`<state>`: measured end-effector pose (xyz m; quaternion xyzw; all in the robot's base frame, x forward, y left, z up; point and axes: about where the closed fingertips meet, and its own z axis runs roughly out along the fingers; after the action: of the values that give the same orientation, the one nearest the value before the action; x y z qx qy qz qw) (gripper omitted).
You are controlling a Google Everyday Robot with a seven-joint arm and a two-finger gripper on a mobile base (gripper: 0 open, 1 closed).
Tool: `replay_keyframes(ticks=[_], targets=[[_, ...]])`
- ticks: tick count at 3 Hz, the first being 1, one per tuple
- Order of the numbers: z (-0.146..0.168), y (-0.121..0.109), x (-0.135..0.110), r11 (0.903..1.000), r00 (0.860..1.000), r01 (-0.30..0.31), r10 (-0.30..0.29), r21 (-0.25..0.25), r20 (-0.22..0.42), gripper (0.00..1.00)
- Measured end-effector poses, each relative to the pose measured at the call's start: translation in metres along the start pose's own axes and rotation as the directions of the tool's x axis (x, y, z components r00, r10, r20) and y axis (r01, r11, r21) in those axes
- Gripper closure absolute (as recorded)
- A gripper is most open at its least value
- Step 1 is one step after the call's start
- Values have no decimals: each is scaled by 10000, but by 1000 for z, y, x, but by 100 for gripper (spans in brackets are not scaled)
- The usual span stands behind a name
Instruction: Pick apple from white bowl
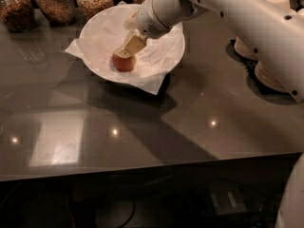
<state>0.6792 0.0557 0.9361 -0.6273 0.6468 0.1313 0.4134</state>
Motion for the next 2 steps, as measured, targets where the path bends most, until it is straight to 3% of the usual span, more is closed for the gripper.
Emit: replay_keyframes(ticks=[2], targets=[[24,7,10,9988,9997,-224,226,-425,62,34]])
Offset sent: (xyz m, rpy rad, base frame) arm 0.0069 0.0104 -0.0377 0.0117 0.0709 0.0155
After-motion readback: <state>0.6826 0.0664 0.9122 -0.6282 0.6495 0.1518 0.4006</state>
